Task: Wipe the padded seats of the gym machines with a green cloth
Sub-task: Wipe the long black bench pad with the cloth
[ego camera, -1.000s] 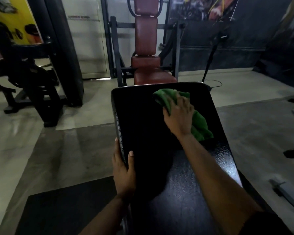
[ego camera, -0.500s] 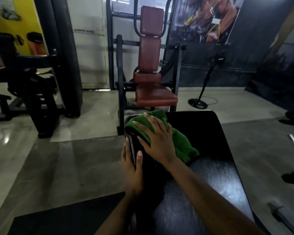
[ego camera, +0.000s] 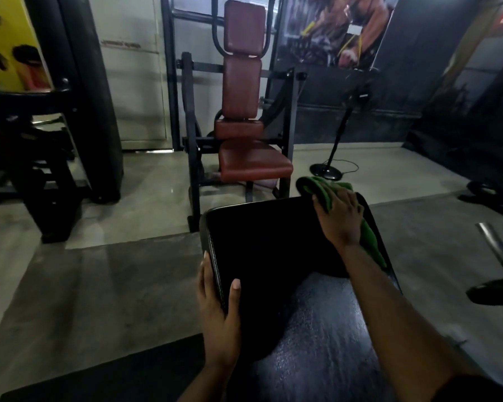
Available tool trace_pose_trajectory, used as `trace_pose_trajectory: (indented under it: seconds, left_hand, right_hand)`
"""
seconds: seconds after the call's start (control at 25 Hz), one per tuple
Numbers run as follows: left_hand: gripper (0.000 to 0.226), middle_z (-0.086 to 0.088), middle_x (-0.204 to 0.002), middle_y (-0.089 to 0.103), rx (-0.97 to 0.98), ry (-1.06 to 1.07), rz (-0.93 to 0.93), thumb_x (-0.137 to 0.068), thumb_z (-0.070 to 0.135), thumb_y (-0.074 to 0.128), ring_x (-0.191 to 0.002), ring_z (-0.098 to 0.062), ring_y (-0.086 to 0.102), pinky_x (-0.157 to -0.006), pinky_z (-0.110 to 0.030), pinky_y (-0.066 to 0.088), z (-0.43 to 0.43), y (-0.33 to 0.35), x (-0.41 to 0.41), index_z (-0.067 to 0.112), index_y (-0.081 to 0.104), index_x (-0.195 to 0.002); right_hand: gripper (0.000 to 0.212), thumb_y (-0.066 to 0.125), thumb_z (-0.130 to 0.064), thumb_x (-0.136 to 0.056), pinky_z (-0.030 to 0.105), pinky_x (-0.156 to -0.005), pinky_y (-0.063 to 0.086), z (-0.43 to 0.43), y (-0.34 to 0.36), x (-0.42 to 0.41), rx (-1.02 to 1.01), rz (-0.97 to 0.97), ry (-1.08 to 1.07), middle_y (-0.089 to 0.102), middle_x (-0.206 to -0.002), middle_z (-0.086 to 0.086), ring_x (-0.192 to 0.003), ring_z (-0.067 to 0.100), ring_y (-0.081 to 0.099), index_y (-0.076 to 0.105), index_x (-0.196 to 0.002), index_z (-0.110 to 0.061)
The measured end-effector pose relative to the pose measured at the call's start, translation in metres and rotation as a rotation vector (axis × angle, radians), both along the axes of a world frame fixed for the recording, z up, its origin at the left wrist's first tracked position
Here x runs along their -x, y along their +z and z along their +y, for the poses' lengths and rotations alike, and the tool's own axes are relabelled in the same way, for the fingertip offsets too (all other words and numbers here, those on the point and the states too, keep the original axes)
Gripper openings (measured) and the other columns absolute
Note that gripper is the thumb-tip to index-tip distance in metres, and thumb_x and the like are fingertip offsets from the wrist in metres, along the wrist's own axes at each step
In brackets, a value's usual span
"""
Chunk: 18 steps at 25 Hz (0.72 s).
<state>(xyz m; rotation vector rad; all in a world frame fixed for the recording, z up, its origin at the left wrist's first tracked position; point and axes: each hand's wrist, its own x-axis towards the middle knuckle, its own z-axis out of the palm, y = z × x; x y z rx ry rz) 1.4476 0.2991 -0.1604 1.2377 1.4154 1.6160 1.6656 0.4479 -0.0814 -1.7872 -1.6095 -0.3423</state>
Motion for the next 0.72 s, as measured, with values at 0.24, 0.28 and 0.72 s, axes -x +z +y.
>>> trace_pose_trajectory:
  seconds: [0.24,0.28,0.72]
  left_hand:
    - [0.068,0.017,-0.152,0.022,-0.011,0.017,-0.029,-0.076,0.064,0.039,-0.127,0.022,0.024,-0.102,-0.006,0.022,-0.003,0.002,-0.002,0.050,0.019,-0.139]
    - [0.066,0.015,-0.152,0.022,-0.007,0.013,-0.020,-0.076,0.064,0.039,-0.129,0.016,0.026,-0.103,-0.011,0.023,-0.003,0.004,-0.002,0.052,0.018,-0.137]
    - [0.066,0.000,-0.154,0.023,-0.015,0.043,0.043,-0.083,0.061,0.034,-0.141,-0.013,0.026,-0.112,-0.024,0.024,-0.005,0.005,-0.001,0.044,0.013,-0.142]
  right_hand:
    - [0.047,0.047,-0.036,-0.093,0.046,-0.102,0.031,0.010,-0.005,-0.063,0.153,0.145,-0.201,0.043,-0.140,0.013,-0.129,0.033,0.034,0.046,-0.136,-0.016]
    - [0.048,0.047,-0.036,-0.093,0.045,-0.101,0.032,0.003,-0.012,-0.068,0.164,0.170,-0.230,0.044,-0.139,0.014,-0.127,0.035,0.036,0.045,-0.136,-0.015]
    - [0.057,0.054,-0.027,-0.088,0.047,-0.107,0.024,-0.145,-0.098,-0.029,0.230,0.505,-0.596,0.033,-0.148,0.017,-0.136,0.036,0.026,0.038,-0.141,-0.017]
